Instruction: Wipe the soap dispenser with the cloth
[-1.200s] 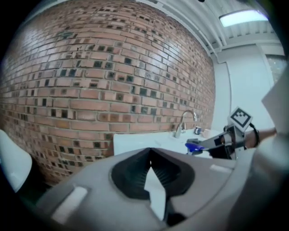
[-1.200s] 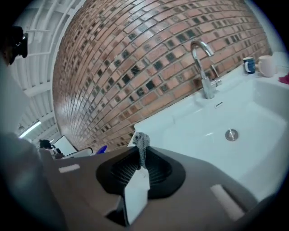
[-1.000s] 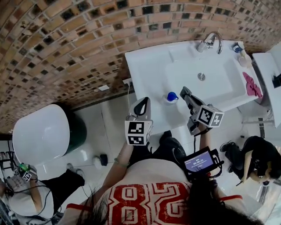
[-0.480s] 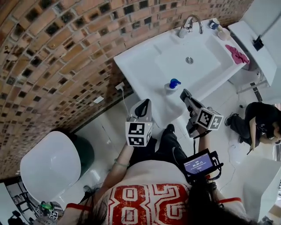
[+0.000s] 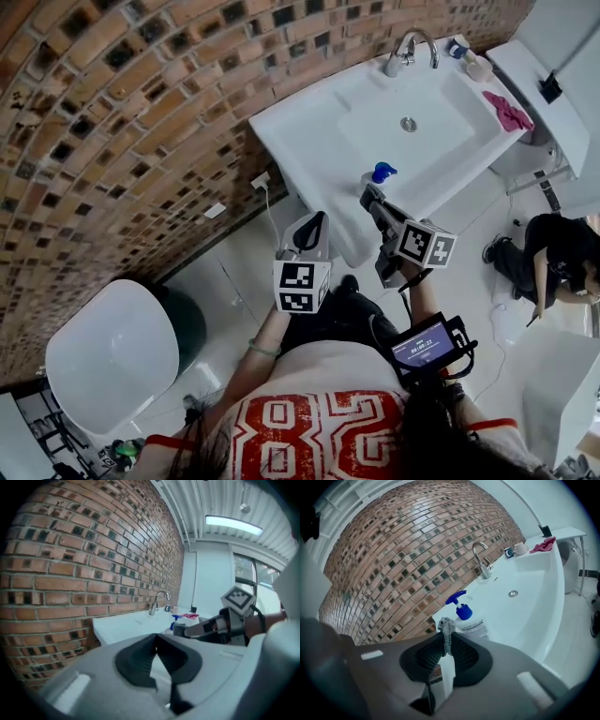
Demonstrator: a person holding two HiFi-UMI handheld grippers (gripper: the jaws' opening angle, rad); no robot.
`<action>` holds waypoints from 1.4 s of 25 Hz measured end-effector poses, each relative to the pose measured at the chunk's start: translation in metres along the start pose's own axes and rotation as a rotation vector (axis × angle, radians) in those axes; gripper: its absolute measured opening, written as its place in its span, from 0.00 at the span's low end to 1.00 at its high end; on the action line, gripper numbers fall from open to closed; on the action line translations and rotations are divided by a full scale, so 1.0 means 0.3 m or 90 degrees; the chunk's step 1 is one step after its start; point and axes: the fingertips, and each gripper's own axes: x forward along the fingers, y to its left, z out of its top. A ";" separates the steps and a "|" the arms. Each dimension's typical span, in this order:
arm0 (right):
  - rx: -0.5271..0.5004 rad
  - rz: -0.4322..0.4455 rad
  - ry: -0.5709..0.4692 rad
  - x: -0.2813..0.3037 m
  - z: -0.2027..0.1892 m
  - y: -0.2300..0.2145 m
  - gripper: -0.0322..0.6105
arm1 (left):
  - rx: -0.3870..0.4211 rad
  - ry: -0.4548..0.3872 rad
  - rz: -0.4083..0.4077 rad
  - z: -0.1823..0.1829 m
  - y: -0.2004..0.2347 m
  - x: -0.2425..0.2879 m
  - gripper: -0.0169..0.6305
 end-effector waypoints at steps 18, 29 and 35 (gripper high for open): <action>0.129 -0.037 -0.008 0.105 0.020 -0.048 0.12 | -0.006 -0.010 0.073 0.027 0.154 -0.011 0.03; 0.129 -0.041 0.045 0.172 -0.068 -0.027 0.12 | 0.006 -0.010 0.095 0.012 0.193 -0.022 0.03; 0.164 -0.069 0.024 0.191 -0.058 -0.063 0.12 | 0.001 -0.011 0.104 0.011 0.220 -0.029 0.03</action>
